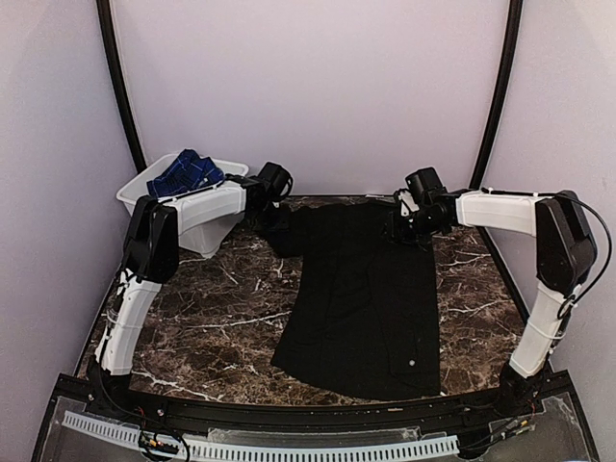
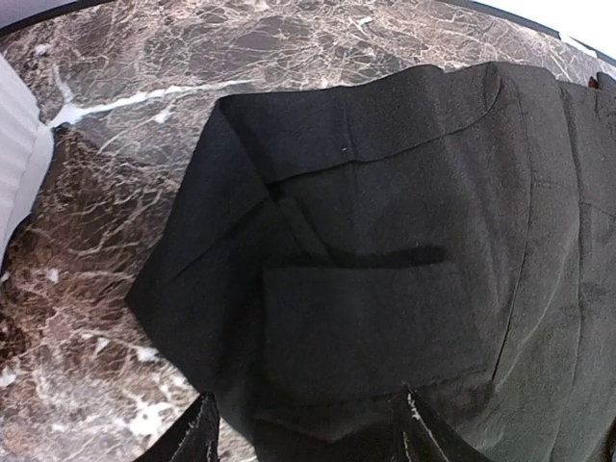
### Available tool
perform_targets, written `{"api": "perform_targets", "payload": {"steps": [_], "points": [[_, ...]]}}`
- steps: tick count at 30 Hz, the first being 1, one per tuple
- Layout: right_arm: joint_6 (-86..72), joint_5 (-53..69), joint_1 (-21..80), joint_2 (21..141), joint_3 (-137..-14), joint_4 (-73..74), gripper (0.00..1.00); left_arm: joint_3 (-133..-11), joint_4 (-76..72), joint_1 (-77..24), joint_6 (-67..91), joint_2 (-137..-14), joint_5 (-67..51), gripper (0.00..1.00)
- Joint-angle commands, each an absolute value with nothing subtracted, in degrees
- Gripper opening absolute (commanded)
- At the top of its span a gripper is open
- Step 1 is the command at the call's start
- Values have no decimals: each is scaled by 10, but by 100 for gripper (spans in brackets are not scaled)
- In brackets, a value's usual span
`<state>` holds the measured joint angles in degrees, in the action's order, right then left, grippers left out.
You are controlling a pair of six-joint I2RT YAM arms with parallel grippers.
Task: Fold and stack the long sleeve shirts
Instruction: Adjust the sleeve at the center of the board.
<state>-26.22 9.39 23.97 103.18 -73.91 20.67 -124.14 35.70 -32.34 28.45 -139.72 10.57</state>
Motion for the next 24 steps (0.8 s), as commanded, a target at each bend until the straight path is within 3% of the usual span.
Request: {"api": "perform_targets", "payload": {"steps": [1,11,19,21,24], "points": [[-265,82,249,1013,-737,205,44,-1270,359,-323,304,-1407,96,60],[-269,84,251,1001,-724,204,44,-1282,364,-323,341,-1426,73,50],[-271,83,254,997,-721,204,44,-1288,351,-323,322,-1409,46,6],[-271,83,254,997,-721,204,45,-1289,350,-324,320,-1401,43,0],[-272,82,254,998,-723,202,44,-1288,356,-324,315,-1392,55,0]]}}
